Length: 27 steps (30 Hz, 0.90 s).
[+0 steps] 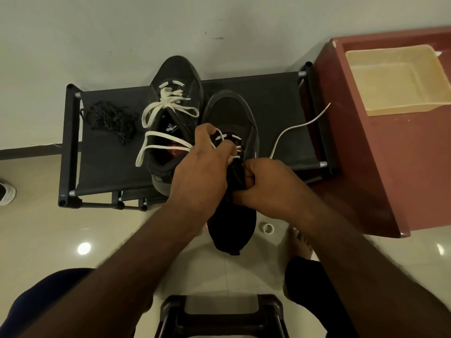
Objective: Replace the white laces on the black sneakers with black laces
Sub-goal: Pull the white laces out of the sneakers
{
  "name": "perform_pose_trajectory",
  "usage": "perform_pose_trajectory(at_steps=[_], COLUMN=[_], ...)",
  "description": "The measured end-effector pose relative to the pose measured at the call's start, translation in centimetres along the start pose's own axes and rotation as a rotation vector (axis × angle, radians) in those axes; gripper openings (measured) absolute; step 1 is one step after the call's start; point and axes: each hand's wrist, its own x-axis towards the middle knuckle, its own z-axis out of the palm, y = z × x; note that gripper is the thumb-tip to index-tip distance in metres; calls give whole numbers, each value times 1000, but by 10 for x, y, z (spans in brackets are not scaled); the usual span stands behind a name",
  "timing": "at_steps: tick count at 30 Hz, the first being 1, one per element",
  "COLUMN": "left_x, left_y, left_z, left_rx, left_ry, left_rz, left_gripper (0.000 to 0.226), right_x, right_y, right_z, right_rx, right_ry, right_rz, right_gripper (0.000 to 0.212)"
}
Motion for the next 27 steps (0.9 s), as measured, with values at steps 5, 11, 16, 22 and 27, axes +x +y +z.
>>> perform_pose_trajectory(at_steps=[5,11,16,22,27], left_x=[0,-1,-1,-1,1], left_y=[3,6,7,4,3], left_z=[6,-7,0,3,5], left_rx=[-256,-385,-97,12,-15], left_ry=[221,401,75,-1,17], left_rz=[-38,-6,51,-55,-102], left_gripper=[8,26,37,31,14], right_x=[0,2,2,2,4], right_y=[-2,-2,-1,0,3], right_z=[-2,-2,-1,0,0], right_rx=[16,9,10,8,17], right_ry=[23,21,-8,12,23], right_rz=[16,37,25,-1,-9], right_gripper=[37,37,32,38,40])
